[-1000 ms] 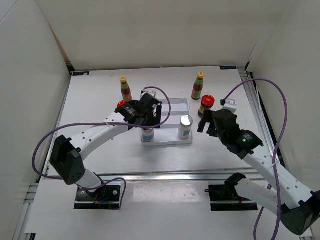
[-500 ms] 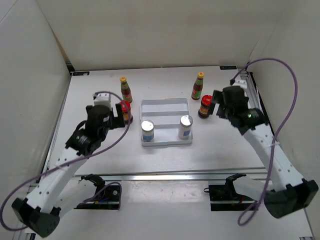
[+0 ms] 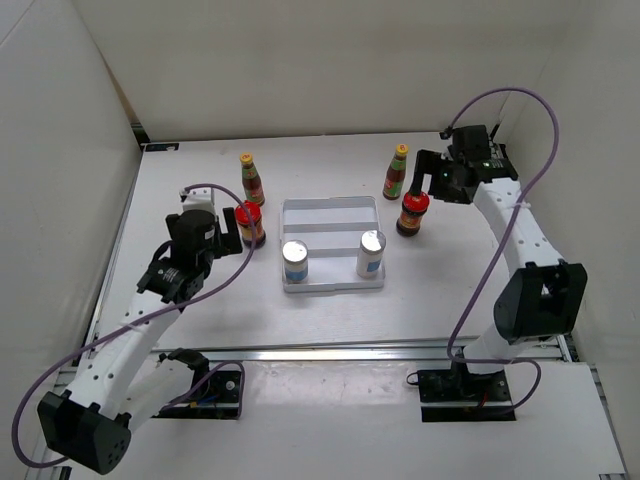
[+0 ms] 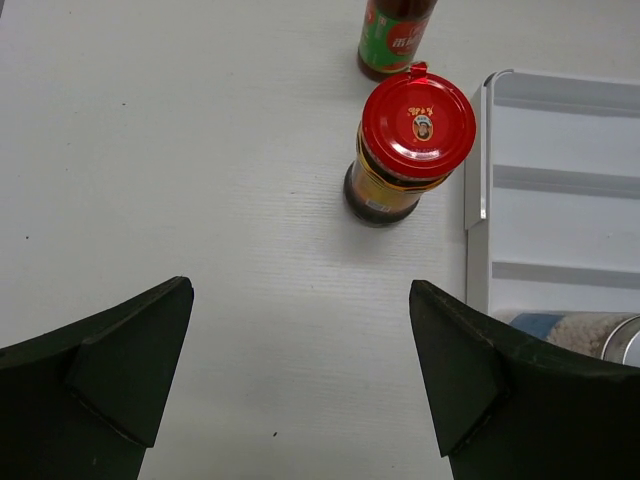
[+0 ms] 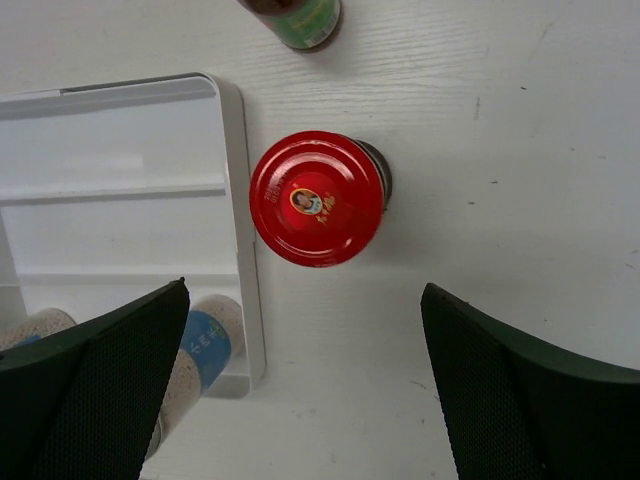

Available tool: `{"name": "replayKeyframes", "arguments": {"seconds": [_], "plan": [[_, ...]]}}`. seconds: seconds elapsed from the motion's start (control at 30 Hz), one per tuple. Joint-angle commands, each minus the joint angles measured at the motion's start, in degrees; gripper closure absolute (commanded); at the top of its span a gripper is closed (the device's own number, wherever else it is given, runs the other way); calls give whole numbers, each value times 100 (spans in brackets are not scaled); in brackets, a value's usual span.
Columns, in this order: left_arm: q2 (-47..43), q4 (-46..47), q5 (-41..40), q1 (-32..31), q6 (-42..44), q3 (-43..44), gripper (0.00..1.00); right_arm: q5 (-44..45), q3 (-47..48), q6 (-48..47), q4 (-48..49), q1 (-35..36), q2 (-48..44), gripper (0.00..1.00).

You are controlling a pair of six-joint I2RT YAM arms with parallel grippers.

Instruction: Organize the condiment bottles

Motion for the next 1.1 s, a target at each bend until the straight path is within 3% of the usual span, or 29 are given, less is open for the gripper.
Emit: {"name": "replayKeyframes", "arguments": {"seconds": [0.0, 0.3, 0.7, 0.83, 0.93, 1.03, 1.07], "plan": [[-95, 74, 179, 80, -9, 198, 0, -169, 401, -185, 156, 148, 217, 0], [-43, 74, 495, 80, 44, 250, 0, 130, 613, -238, 41, 315, 1122, 0], [63, 126, 663, 80, 44, 250, 0, 385, 735, -238, -81, 368, 1659, 0], [63, 126, 663, 80, 44, 250, 0, 437, 789, -124, -195, 368, 1721, 24], [63, 126, 663, 80, 96, 250, 0, 526, 789, -124, -196, 421, 1721, 35], [11, 126, 663, 80, 97, 250, 0, 639, 789, -124, -301, 421, 1721, 55], [-42, 126, 663, 80, 97, 250, 0, 640, 867, -72, -371, 421, 1721, 68]]}}
